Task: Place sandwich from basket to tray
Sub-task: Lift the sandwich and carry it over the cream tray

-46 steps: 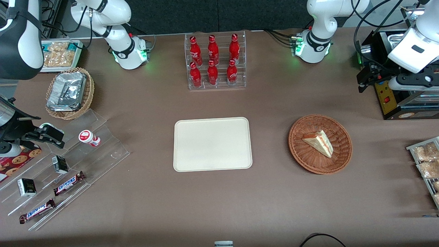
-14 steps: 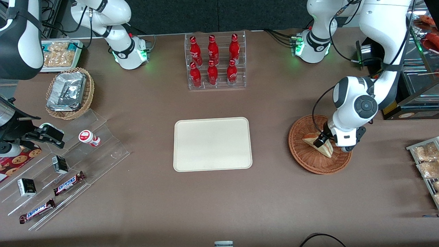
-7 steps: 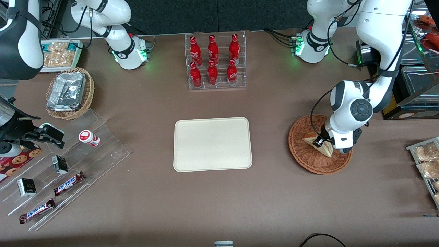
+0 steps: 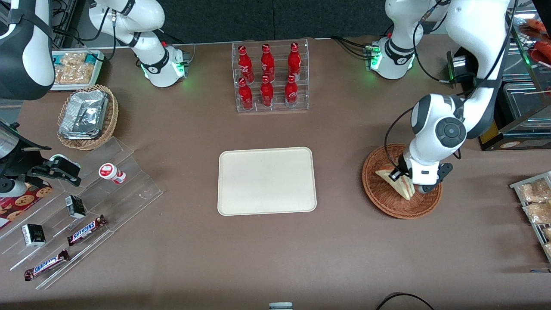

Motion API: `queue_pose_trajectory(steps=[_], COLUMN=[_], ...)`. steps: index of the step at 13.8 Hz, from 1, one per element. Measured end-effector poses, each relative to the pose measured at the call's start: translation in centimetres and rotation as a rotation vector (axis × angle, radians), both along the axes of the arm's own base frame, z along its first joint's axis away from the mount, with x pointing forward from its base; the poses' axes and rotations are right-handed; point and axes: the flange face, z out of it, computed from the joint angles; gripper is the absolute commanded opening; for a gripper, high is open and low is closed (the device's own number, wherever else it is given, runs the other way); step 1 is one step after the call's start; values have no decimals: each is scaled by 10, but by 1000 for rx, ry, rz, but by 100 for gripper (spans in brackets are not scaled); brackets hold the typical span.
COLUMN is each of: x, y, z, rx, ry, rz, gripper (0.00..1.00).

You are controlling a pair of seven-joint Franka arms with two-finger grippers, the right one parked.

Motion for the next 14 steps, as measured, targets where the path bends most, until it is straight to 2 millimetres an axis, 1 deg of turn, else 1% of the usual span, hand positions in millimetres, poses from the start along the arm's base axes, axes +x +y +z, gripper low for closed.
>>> queue_pose_trajectory(steps=[1, 3, 4, 5, 6, 8, 10, 12, 14], x=[3, 2, -2, -8, -14, -20, -21, -18, -16], y=[-21, -77, -107, -136, -162, -208, -243, -278, -316], z=[26, 70, 85, 95, 100, 100, 92, 79, 61], rx=[2, -1, 0, 5, 7, -2, -18, -38, -58], ry=[8, 10, 10, 11, 10, 8, 8, 11, 23], rz=[-44, -139, -189, -240, -285, -357, -435, -496, -538], gripper=[19, 19, 19, 19, 19, 20, 20, 25, 25])
